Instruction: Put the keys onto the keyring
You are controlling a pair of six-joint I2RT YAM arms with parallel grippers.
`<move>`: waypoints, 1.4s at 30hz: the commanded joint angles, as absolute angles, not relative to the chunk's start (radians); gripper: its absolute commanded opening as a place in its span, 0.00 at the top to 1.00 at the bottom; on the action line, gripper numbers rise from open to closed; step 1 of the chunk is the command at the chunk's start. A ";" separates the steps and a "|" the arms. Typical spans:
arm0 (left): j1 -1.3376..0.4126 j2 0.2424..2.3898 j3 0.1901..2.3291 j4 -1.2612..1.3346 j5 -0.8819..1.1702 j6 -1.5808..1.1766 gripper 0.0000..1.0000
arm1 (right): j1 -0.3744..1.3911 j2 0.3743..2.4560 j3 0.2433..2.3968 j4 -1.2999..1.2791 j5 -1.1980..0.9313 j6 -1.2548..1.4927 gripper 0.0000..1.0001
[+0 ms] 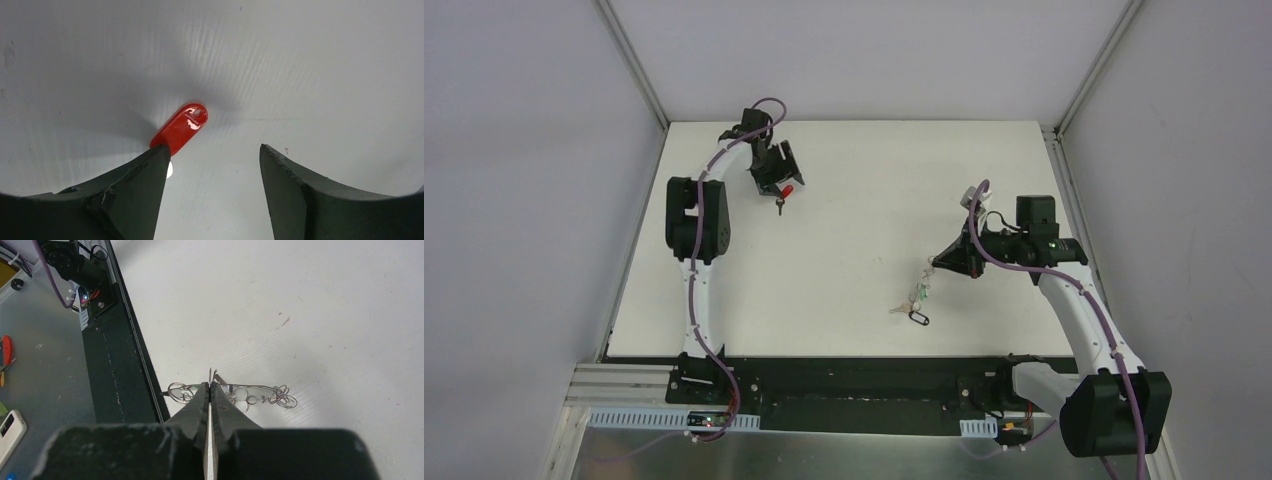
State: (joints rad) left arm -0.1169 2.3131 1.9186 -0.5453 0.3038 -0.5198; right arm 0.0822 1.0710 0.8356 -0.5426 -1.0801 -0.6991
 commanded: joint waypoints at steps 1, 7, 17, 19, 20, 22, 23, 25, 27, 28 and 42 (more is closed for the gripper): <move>-0.114 2.197 1.802 -0.594 0.288 -0.458 0.32 | 0.075 1.067 0.820 -0.527 -1.087 -0.706 1.00; -0.132 2.083 1.609 -0.558 0.314 -0.417 0.33 | 0.074 1.062 0.819 -0.522 -1.086 -0.701 1.00; -0.320 1.935 1.400 -0.554 0.382 -0.261 0.34 | 0.069 1.048 0.815 -0.515 -1.105 -0.694 1.00; -0.354 1.913 1.388 -0.548 0.401 -0.237 0.33 | 0.069 1.050 0.814 -0.513 -1.114 -0.693 1.00; -0.368 1.900 1.383 -0.542 0.407 -0.223 0.33 | 0.069 1.050 0.815 -0.514 -1.118 -0.693 1.00; -0.385 1.874 1.387 -0.540 0.415 -0.193 0.31 | 0.069 1.051 0.814 -0.513 -1.128 -0.693 1.00; -0.386 1.862 1.393 -0.541 0.425 -0.182 0.30 | 0.069 1.051 0.814 -0.513 -1.130 -0.692 1.00; -0.387 1.837 1.411 -0.550 0.436 -0.156 0.29 | 0.069 1.052 0.814 -0.514 -1.133 -0.694 1.00; -0.388 1.814 1.439 -0.568 0.444 -0.116 0.26 | 0.070 1.055 0.816 -0.512 -1.136 -0.695 1.00; -0.387 1.801 1.453 -0.584 0.449 -0.093 0.25 | 0.070 1.055 0.818 -0.513 -1.137 -0.696 1.00; -0.387 1.827 1.520 -0.854 0.284 0.140 0.26 | 0.212 1.128 0.919 -0.541 -1.079 -0.762 1.00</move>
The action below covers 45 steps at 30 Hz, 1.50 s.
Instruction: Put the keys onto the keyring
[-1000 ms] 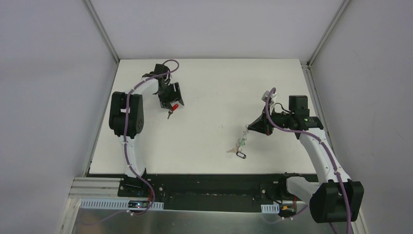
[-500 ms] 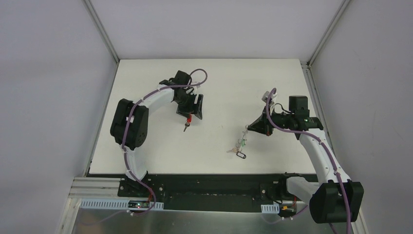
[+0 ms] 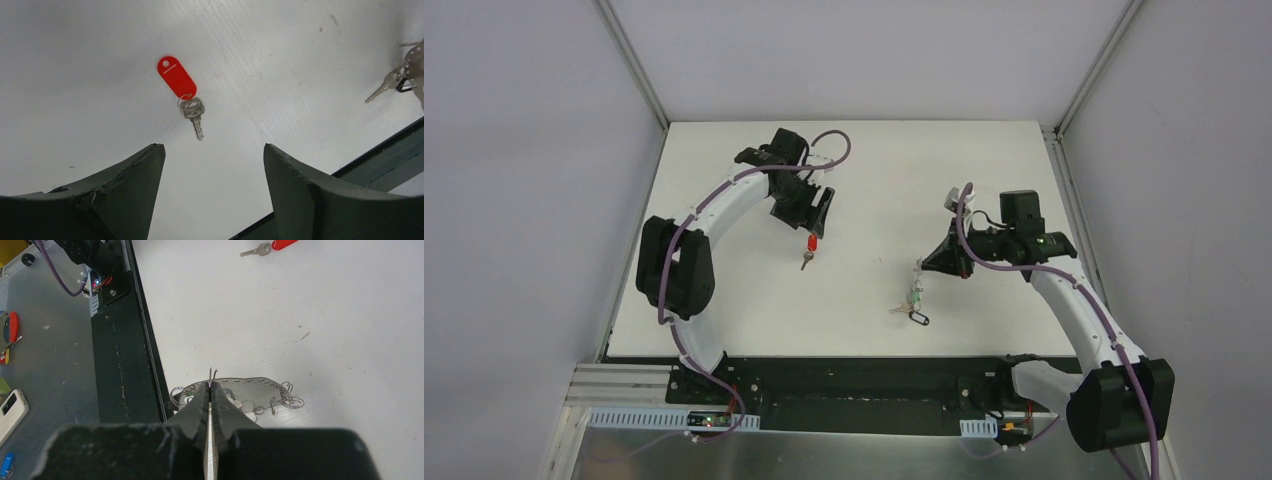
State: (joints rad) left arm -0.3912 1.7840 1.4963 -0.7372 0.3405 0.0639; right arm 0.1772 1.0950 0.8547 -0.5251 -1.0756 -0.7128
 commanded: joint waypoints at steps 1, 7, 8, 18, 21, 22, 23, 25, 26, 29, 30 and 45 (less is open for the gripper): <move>-0.387 1.837 1.521 -0.852 0.279 0.150 0.27 | 0.218 1.132 0.919 -0.542 -1.079 -0.765 1.00; -0.387 1.945 1.580 -0.886 0.282 0.172 0.36 | 0.226 1.107 0.877 -0.525 -1.081 -0.761 1.00; -0.387 1.961 1.586 -0.887 0.289 0.167 0.36 | 0.226 1.101 0.871 -0.523 -1.082 -0.759 1.00; -0.386 2.043 1.608 -0.869 0.288 0.163 0.42 | 0.224 1.084 0.852 -0.521 -1.081 -0.749 1.00; -0.385 2.057 1.608 -0.860 0.292 0.144 0.43 | 0.224 1.086 0.851 -0.518 -1.079 -0.746 1.00; -0.384 2.060 1.612 -0.860 0.301 0.139 0.43 | 0.224 1.086 0.850 -0.516 -1.077 -0.744 1.00; -0.384 2.060 1.614 -0.859 0.304 0.134 0.44 | 0.224 1.086 0.850 -0.516 -1.077 -0.743 1.00; -0.384 2.062 1.615 -0.854 0.305 0.126 0.46 | 0.222 1.087 0.849 -0.513 -1.079 -0.742 1.00; -0.384 2.064 1.617 -0.854 0.306 0.120 0.47 | 0.222 1.086 0.849 -0.513 -1.078 -0.741 1.00; -0.384 2.073 1.617 -0.854 0.312 0.103 0.48 | 0.222 1.085 0.847 -0.513 -1.078 -0.739 1.00; -0.384 2.076 1.616 -0.855 0.316 0.095 0.49 | 0.223 1.084 0.847 -0.513 -1.077 -0.740 1.00; -0.383 2.109 1.623 -0.850 0.307 0.036 0.56 | 0.215 1.080 0.841 -0.510 -1.080 -0.735 1.00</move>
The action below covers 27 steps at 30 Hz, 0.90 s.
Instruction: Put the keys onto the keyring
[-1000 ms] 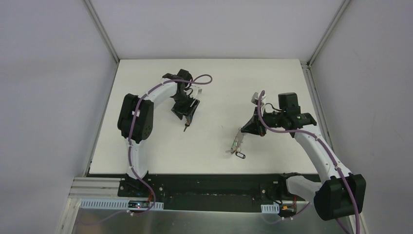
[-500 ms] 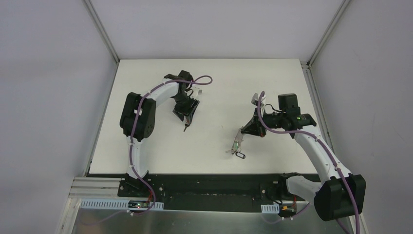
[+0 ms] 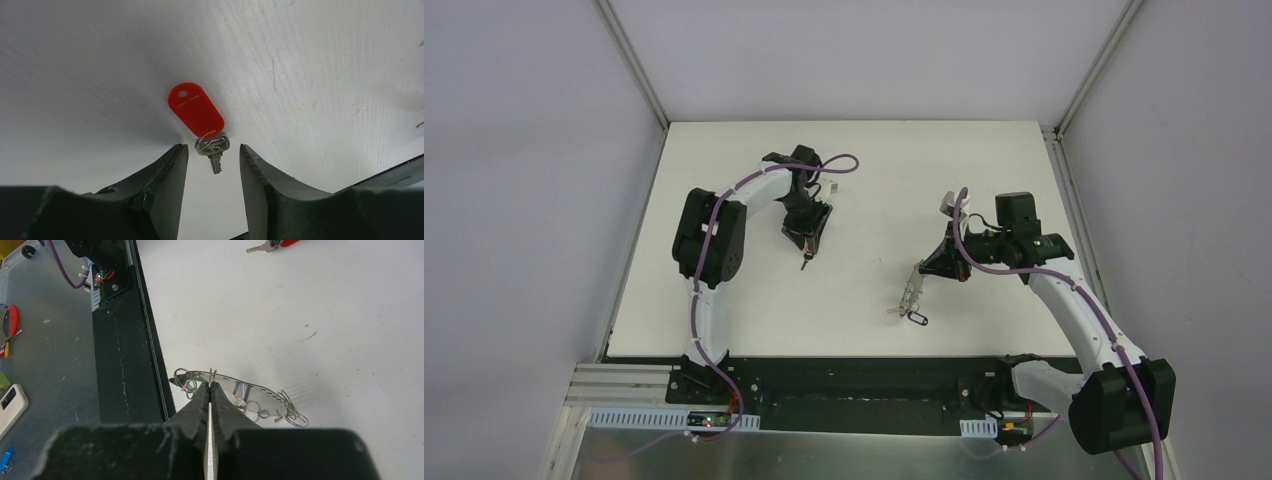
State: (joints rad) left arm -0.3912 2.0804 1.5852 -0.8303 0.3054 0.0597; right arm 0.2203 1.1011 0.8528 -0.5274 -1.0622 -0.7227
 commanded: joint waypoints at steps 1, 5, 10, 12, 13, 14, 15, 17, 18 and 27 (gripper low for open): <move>-0.383 2.112 1.624 -0.852 0.306 0.034 0.56 | 0.215 1.080 0.839 -0.509 -1.081 -0.734 1.00; -0.383 2.121 1.622 -0.853 0.308 0.020 0.57 | 0.214 1.081 0.839 -0.508 -1.081 -0.732 1.00; -0.383 2.118 1.615 -0.846 0.306 0.013 0.60 | 0.212 1.085 0.838 -0.505 -1.082 -0.729 1.00; -0.384 2.112 1.610 -0.842 0.303 0.013 0.62 | 0.210 1.086 0.838 -0.504 -1.082 -0.729 1.00; -0.384 2.110 1.607 -0.840 0.302 0.013 0.63 | 0.211 1.085 0.838 -0.504 -1.083 -0.728 1.00; -0.383 2.107 1.604 -0.841 0.301 0.013 0.65 | 0.211 1.085 0.836 -0.504 -1.082 -0.728 1.00; -0.383 2.104 1.600 -0.838 0.299 0.015 0.66 | 0.211 1.085 0.836 -0.503 -1.082 -0.727 1.00; -0.383 2.095 1.590 -0.834 0.294 0.017 0.69 | 0.211 1.085 0.835 -0.502 -1.083 -0.726 1.00; -0.383 2.091 1.587 -0.834 0.293 0.019 0.70 | 0.210 1.086 0.835 -0.501 -1.082 -0.726 1.00; -0.383 2.059 1.585 -0.842 0.275 0.033 0.78 | 0.210 1.089 0.834 -0.497 -1.079 -0.721 1.00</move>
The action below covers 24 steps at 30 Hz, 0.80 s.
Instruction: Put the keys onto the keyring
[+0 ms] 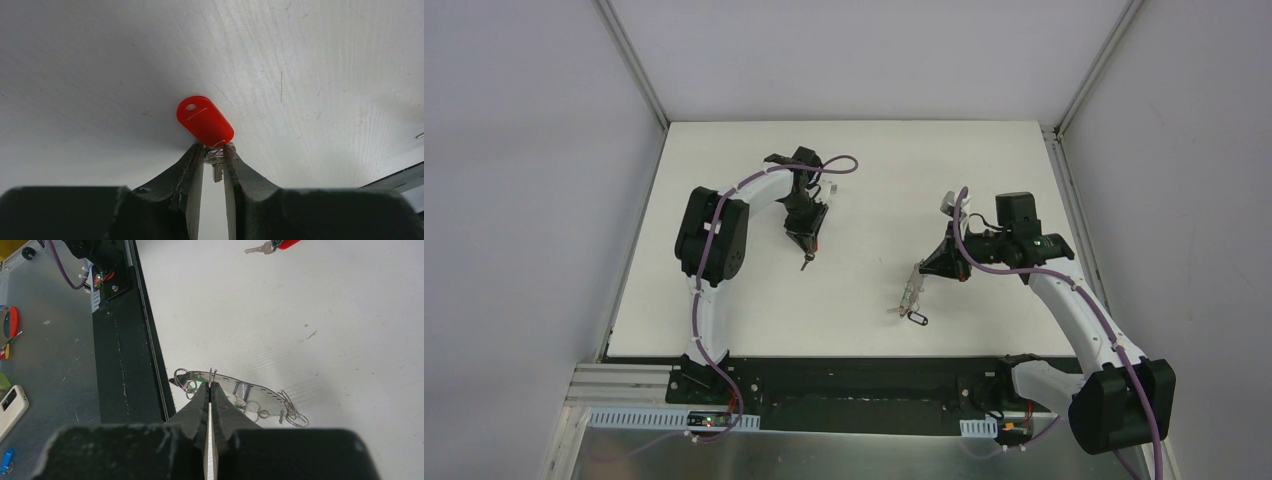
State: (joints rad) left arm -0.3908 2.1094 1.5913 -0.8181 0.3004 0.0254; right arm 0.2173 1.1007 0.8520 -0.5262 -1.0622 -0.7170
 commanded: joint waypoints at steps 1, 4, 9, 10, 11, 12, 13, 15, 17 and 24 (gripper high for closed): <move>-0.383 2.057 1.586 -0.843 0.275 0.035 0.79 | 0.210 1.090 0.834 -0.497 -1.079 -0.720 1.00; -0.384 2.054 1.586 -0.848 0.274 0.040 0.83 | 0.211 1.091 0.834 -0.497 -1.077 -0.720 1.00; -0.383 2.045 1.586 -0.855 0.265 0.050 0.88 | 0.209 1.095 0.833 -0.494 -1.075 -0.719 1.00; -0.383 2.042 1.586 -0.858 0.263 0.052 0.89 | 0.210 1.097 0.833 -0.494 -1.076 -0.718 1.00; -0.383 2.041 1.586 -0.858 0.261 0.053 0.90 | 0.210 1.097 0.833 -0.494 -1.075 -0.717 1.00; -0.383 2.039 1.586 -0.859 0.260 0.055 0.91 | 0.209 1.097 0.833 -0.494 -1.076 -0.717 1.00; -0.383 2.037 1.586 -0.861 0.258 0.056 0.92 | 0.209 1.097 0.833 -0.493 -1.076 -0.717 1.00; -0.383 2.033 1.586 -0.862 0.255 0.059 0.95 | 0.210 1.097 0.833 -0.493 -1.075 -0.718 1.00; -0.383 2.030 1.586 -0.863 0.256 0.061 0.97 | 0.211 1.097 0.832 -0.492 -1.075 -0.717 1.00; -0.383 2.024 1.592 -0.865 0.272 0.067 1.00 | 0.210 1.097 0.831 -0.490 -1.074 -0.715 1.00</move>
